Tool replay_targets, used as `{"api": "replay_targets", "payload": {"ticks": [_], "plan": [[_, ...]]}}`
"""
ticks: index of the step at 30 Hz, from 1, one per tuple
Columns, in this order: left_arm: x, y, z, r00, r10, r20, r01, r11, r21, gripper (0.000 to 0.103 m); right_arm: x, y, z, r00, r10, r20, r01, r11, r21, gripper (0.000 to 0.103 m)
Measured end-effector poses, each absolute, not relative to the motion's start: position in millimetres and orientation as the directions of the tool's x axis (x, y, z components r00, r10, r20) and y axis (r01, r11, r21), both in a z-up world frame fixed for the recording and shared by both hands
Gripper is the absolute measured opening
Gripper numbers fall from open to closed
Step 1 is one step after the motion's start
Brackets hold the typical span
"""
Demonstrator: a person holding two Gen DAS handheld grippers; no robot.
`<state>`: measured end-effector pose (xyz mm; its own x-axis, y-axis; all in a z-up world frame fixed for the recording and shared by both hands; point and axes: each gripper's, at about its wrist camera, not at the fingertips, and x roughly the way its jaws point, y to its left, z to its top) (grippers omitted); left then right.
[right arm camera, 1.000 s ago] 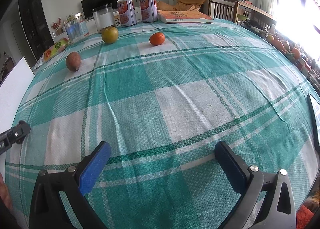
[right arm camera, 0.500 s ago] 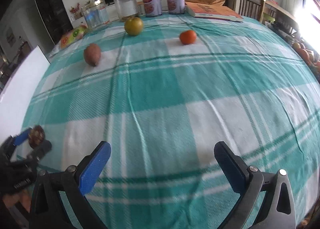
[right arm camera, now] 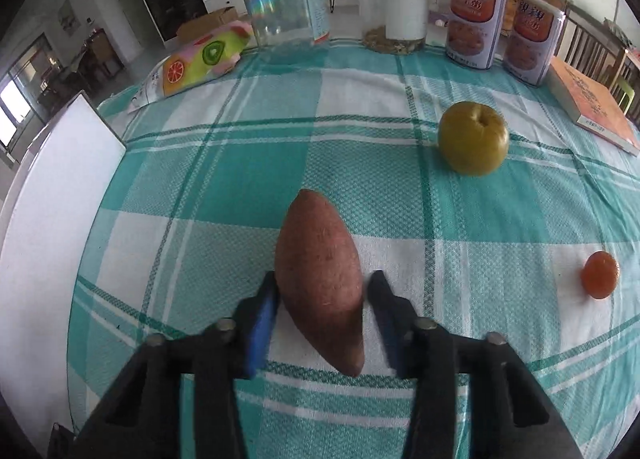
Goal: Organize fruits
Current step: 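Lift the mangosteen while the right gripper grasps the sweet potato, then carry the mangosteen to the box while the right gripper carries the sweet potato there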
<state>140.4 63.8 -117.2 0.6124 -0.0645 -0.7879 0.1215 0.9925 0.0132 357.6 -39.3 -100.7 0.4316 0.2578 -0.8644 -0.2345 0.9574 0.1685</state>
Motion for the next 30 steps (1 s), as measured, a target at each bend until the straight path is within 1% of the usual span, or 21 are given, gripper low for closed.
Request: {"api": "replay_targets", "payload": {"ticks": [2,5,11,13,16,20,21,22,23,24,25,26,27,30], "plan": [[140,64,-117,0.612,-0.065,-0.788,0.122,0.992,0.013,0.093,349,-56,-100,0.437,0.301,-0.848,-0.212,0.950,0.229,0.038],[141,64,-117,0.612,-0.065,-0.788,0.122,0.992,0.013,0.093,326,-82,-98,0.415,0.341,-0.843,-0.200,0.939,0.282,0.038],[141,64,-117,0.612,-0.065,-0.788,0.122,0.992,0.013,0.093,238,-119,-85,0.405,0.397,-0.823,-0.241,0.915,0.323,0.038],[141,64,-117,0.612,-0.065,-0.788,0.122,0.992,0.013,0.093,204,-122,-82,0.437,0.373,-0.818,-0.253,0.924,0.286,0.038],[141,64,-117,0.612,-0.065,-0.788,0.122,0.992,0.013,0.093,157,-121,-81,0.512,0.273,-0.815,-0.253,0.954,0.161,0.039],[141,64,-117,0.612,-0.065,-0.788,0.122,0.992,0.013,0.093,124,-119,-104,0.548,0.177,-0.818,-0.203,0.976,0.076,0.040],[141,64,-117,0.612,-0.065,-0.788,0.122,0.992,0.013,0.093,117,-120,-105,0.593,0.173,-0.786,-0.196,0.978,0.068,0.040],[141,64,-117,0.612,-0.065,-0.788,0.122,0.992,0.013,0.093,114,-120,-108,0.603,0.165,-0.781,-0.186,0.980,0.064,0.043],[141,64,-117,0.612,-0.065,-0.788,0.122,0.992,0.013,0.093,112,-119,-108,0.610,0.165,-0.775,-0.189,0.980,0.060,0.048],[141,64,-117,0.612,-0.065,-0.788,0.122,0.992,0.013,0.093,112,-117,-108,0.605,0.177,-0.776,-0.205,0.977,0.063,0.061],[141,64,-117,0.612,-0.065,-0.788,0.122,0.992,0.013,0.093,112,-114,-110,0.602,0.189,-0.776,-0.225,0.972,0.063,0.070],[141,64,-117,0.612,-0.065,-0.788,0.122,0.992,0.013,0.093,112,-110,-112,0.599,0.193,-0.777,-0.241,0.969,0.054,0.085],[141,64,-116,0.612,-0.064,-0.788,0.122,0.992,0.014,0.093,113,-103,-113,0.597,0.175,-0.783,-0.247,0.969,0.028,0.089],[141,64,-116,0.612,-0.065,-0.788,0.122,0.992,0.013,0.093,114,-101,-113,0.594,0.171,-0.786,-0.251,0.968,0.021,0.091]]}}
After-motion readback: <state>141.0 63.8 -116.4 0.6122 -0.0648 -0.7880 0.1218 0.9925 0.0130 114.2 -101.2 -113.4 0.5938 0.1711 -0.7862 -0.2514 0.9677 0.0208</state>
